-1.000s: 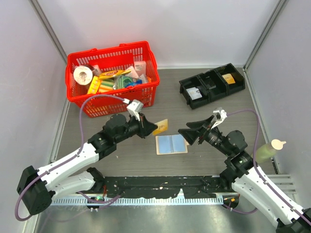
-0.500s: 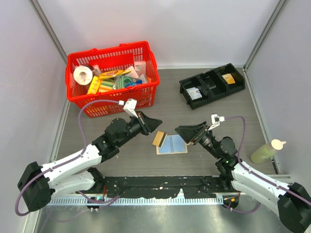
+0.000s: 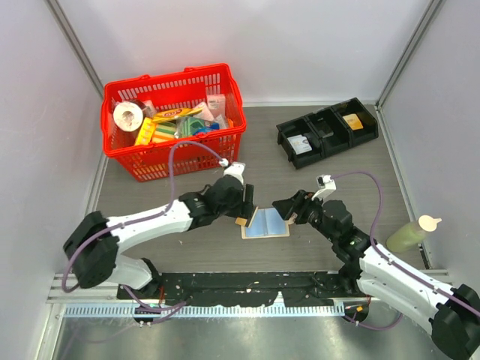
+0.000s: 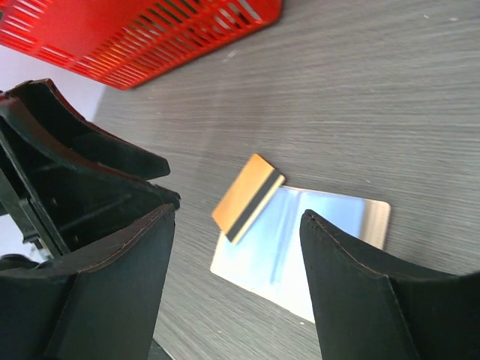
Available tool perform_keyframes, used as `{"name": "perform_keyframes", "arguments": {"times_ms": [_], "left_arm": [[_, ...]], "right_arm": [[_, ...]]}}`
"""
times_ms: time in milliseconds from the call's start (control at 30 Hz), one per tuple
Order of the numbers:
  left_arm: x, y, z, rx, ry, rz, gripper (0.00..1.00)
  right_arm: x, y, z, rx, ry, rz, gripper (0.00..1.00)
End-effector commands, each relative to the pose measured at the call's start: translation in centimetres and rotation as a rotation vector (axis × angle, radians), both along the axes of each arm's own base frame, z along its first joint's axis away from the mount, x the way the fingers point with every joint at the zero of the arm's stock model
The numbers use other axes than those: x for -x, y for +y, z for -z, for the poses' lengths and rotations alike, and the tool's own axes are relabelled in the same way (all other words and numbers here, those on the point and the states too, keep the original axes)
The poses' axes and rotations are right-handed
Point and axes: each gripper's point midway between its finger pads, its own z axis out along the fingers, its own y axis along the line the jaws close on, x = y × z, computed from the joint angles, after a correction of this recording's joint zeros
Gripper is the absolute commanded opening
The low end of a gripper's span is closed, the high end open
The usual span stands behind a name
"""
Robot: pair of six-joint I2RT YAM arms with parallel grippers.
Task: Take the credit cards out of the card holder
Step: Pick up the credit card from the card holder.
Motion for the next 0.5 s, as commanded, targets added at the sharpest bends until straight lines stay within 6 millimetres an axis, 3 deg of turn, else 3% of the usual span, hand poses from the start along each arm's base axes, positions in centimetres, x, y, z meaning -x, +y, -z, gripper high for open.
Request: {"name": "perform_keyframes", "arguments": {"times_ms": [0, 100, 467], "left_arm": [[-0.3, 0.0, 2.0, -0.189, 0.004, 0.026, 0.72], [-0.7, -0.4, 3.6, -0.259, 0.036, 0.038, 0.77], [-1.1, -1.6, 7.1, -0.408, 0.142, 0.104, 0.79]], "right_arm": [[-0.6, -1.1, 1.0, 0.118, 0.017, 0.040, 0.72], [-0.5, -1.2, 1.0, 0.110, 0.013, 0.046, 0.72], [-0.3, -2.2, 1.1, 0.125, -0.002, 0.078, 0.72]]}}
